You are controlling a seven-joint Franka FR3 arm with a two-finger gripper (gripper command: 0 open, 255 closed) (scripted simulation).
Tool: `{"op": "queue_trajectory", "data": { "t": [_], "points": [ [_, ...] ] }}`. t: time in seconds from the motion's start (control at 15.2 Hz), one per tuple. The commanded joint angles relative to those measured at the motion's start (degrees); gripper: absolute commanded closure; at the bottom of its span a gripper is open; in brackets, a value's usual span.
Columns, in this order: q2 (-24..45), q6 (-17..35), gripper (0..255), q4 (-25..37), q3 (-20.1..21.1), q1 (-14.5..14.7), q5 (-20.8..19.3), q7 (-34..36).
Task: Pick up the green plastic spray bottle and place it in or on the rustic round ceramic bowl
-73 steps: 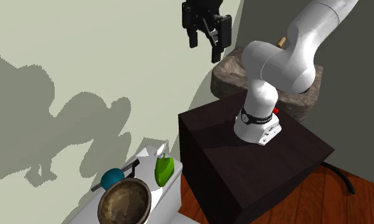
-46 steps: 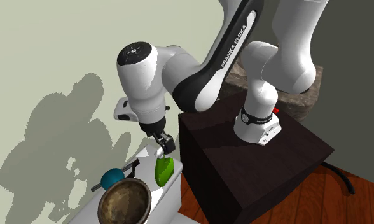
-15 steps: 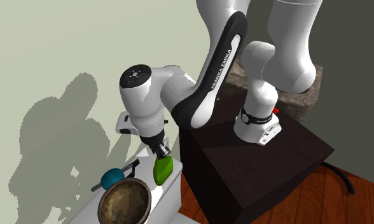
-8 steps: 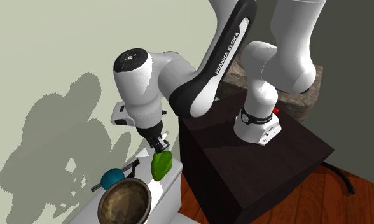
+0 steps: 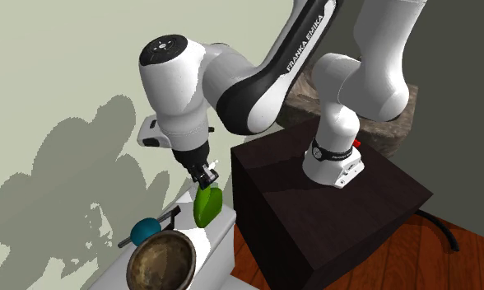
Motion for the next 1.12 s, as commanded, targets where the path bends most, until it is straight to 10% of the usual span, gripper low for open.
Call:
{"op": "queue_trajectory", "data": {
  "t": [0.0, 1.06],
  "points": [
    [-1.07, -1.8, 255, 0.71, -0.01, -0.01, 0.07, -0.21],
    [-2.2, -15.32, 255, 13.04, 0.96, 0.86, 1.29, -0.24]
  ]
}}
